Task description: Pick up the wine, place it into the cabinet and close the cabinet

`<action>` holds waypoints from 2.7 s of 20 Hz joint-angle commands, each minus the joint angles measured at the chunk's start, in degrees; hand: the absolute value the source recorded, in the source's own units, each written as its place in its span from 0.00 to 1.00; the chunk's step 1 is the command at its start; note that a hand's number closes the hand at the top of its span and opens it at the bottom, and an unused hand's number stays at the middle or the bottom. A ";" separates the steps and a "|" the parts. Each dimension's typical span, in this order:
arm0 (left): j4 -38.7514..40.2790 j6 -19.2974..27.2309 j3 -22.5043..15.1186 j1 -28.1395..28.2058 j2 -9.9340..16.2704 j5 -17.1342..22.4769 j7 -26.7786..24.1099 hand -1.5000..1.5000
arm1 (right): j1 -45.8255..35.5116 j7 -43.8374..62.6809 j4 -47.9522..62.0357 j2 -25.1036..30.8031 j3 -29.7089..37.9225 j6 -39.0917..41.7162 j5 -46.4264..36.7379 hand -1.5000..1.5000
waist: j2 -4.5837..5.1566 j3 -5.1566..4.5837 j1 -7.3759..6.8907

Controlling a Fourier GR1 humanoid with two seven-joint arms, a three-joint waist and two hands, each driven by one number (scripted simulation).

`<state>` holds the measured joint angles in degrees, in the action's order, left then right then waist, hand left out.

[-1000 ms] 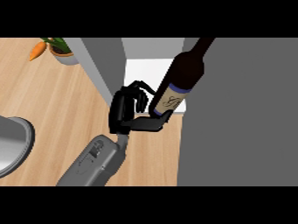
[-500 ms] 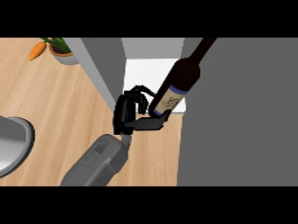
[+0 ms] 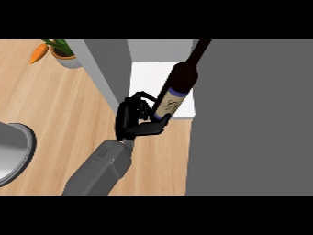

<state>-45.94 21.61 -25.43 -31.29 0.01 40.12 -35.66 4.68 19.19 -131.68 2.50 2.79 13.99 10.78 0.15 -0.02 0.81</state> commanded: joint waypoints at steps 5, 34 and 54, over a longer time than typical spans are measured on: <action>10.27 -7.51 0.87 -4.77 -0.01 6.27 -4.16 1.00 | 0.61 2.55 -2.04 1.71 2.98 0.42 3.49 0.00 | 0.02 0.00 0.24; 33.07 -9.34 -1.27 -23.56 -0.01 19.07 -3.20 1.00 | 2.56 -2.51 0.29 -1.08 -2.76 2.01 -0.47 0.00 | 0.72 -0.04 2.54; 36.03 -14.10 3.31 -22.48 2.30 17.38 -17.94 0.00 | 3.34 -5.08 1.64 -0.75 -2.59 2.99 -2.25 0.00 | 0.36 -0.01 0.75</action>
<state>-10.67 9.32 -23.52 -55.77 -0.08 58.04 -48.60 6.19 15.82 -130.09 2.00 1.46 15.96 10.11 1.33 -0.53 2.84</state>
